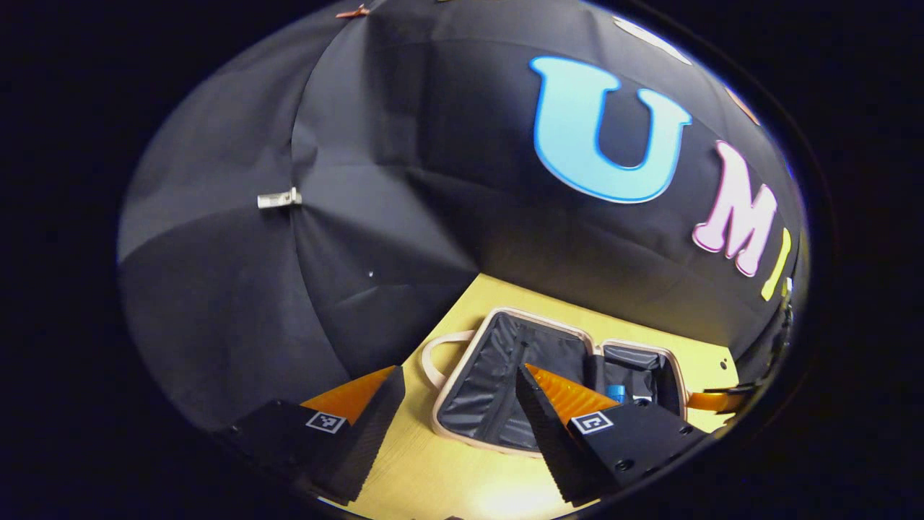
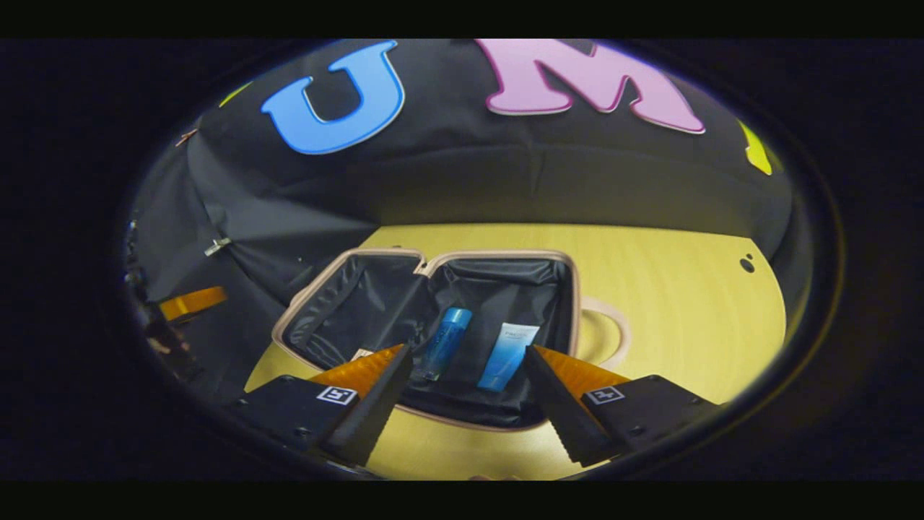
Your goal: First open the suitcase, pack the skin care products into it, and then close the suitcase.
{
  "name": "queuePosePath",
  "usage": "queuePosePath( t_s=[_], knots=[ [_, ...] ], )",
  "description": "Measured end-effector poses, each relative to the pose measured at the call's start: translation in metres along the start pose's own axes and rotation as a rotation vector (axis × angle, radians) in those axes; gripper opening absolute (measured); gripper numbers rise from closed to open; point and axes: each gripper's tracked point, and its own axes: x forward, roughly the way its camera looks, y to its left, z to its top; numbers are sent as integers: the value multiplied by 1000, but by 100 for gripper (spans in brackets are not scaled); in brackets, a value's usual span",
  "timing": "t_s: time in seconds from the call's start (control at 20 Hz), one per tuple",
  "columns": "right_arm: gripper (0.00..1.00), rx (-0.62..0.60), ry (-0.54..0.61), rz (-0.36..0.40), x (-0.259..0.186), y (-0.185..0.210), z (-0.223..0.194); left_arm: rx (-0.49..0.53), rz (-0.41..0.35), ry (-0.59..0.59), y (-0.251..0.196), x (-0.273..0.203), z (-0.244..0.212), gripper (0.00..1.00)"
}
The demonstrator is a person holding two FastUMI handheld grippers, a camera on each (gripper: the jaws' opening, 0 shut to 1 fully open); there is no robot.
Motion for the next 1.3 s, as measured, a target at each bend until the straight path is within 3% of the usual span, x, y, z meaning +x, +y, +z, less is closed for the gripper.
queuePosePath(
  t_s=[0.15, 0.25, 0.45, 0.6, 0.7, 0.8, 0.9, 1.05, 1.1, 1.15, 1.2, 1.25, 1.3],
  knots=[
    [98, -2, -44, 16, -39, -10, 2, -41, 3, 64, 24, 52, -10, 95],
    [98, -68, -84, 8, -63, -22, 3, -86, 2, 102, 32, 82, -17, 94],
    [98, -102, -115, -11, -94, -31, -8, -218, -23, 144, 41, 130, -18, 85],
    [98, -103, -62, 14, -104, -23, -33, -362, -24, 175, 50, 160, -25, 81],
    [98, -146, -28, 32, -105, -20, -45, -405, 17, 221, 62, 172, -39, 77],
    [98, -155, -17, 50, -106, -15, -48, -439, 5, 250, 61, 180, -51, 76],
    [98, -140, -28, 48, -105, -17, -44, -465, -19, 271, 55, 183, -56, 69],
    [98, -105, -28, 28, -101, -26, -40, -464, -19, 259, 54, 186, -53, 13],
    [98, -101, -30, 21, -100, -30, -38, -456, -25, 258, 53, 182, -53, 20],
    [89, -102, -33, 14, -99, -35, -36, -447, -34, 252, 50, 178, -49, 17],
    [89, -102, -35, 9, -98, -39, -36, -431, -42, 245, 47, 174, -43, 17],
    [98, -100, -38, 5, -98, -43, -35, -400, -44, 243, 45, 168, -41, 13],
    [98, -96, -40, 3, -98, -45, -34, -356, -40, 238, 43, 161, -35, 12]
  ],
)
